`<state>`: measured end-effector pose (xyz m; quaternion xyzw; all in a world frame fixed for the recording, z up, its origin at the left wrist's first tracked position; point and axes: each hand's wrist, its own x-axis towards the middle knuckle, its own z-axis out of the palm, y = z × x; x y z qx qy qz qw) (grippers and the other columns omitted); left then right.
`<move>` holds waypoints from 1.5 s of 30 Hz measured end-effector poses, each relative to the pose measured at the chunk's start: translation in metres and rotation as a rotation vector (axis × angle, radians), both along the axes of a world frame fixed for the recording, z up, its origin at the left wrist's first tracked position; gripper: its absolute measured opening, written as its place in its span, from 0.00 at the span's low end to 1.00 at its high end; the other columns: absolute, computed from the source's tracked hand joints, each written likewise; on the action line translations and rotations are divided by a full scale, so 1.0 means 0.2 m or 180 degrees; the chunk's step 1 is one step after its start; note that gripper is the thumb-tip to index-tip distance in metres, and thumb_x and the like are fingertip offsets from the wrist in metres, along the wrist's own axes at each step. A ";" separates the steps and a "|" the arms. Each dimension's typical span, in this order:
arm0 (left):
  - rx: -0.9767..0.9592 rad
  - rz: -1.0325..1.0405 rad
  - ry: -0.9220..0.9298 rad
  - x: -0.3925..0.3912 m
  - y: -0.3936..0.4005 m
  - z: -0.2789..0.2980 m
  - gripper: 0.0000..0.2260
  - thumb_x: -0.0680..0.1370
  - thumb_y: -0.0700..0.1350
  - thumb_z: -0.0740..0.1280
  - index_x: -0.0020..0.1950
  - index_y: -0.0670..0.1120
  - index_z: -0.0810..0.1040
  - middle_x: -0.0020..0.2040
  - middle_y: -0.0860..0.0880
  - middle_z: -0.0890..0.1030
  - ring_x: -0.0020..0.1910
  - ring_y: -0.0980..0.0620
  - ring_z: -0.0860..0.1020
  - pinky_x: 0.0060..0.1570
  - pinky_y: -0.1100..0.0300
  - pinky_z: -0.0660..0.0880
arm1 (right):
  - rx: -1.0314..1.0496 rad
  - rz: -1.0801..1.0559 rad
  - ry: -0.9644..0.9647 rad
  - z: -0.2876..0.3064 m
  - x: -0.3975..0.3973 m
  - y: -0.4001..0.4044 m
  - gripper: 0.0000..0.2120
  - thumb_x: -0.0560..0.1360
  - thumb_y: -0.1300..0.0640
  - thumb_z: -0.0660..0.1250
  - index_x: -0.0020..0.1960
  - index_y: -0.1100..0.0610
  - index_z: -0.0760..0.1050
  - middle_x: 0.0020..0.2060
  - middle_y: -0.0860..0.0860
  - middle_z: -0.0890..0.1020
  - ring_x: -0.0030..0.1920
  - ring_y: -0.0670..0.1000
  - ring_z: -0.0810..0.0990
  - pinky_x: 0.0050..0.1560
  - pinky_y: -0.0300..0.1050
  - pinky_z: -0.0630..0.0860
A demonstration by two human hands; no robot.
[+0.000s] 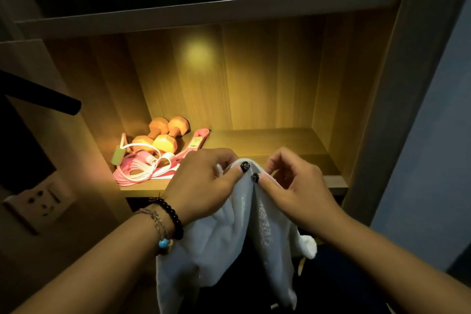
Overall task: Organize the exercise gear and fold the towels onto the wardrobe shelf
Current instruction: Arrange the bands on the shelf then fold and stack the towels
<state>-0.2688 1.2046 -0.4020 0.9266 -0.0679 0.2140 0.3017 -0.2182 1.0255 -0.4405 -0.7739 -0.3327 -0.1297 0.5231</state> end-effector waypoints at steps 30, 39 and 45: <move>0.0348 0.0781 -0.0959 0.27 0.39 0.50 0.11 0.80 0.52 0.64 0.43 0.47 0.79 0.37 0.50 0.79 0.39 0.48 0.77 0.39 0.52 0.75 | -0.0958 -0.1457 -0.0501 0.43 0.51 -0.08 0.10 0.77 0.60 0.64 0.48 0.61 0.84 0.38 0.55 0.80 0.35 0.50 0.73 0.31 0.39 0.62; 0.0379 0.0538 -0.1097 0.28 0.34 0.50 0.12 0.79 0.52 0.64 0.44 0.46 0.80 0.37 0.50 0.79 0.38 0.50 0.77 0.38 0.53 0.76 | -0.1446 -0.1894 -0.1022 0.56 0.52 -0.30 0.08 0.77 0.59 0.66 0.53 0.59 0.81 0.42 0.51 0.78 0.40 0.50 0.76 0.38 0.41 0.72; 0.0391 0.0642 -0.0249 0.26 0.41 0.43 0.15 0.79 0.53 0.64 0.41 0.43 0.78 0.34 0.46 0.77 0.30 0.50 0.71 0.29 0.60 0.66 | -0.0946 -0.1299 -0.0476 0.54 0.48 -0.31 0.08 0.77 0.62 0.65 0.53 0.56 0.82 0.48 0.52 0.81 0.43 0.47 0.76 0.36 0.34 0.71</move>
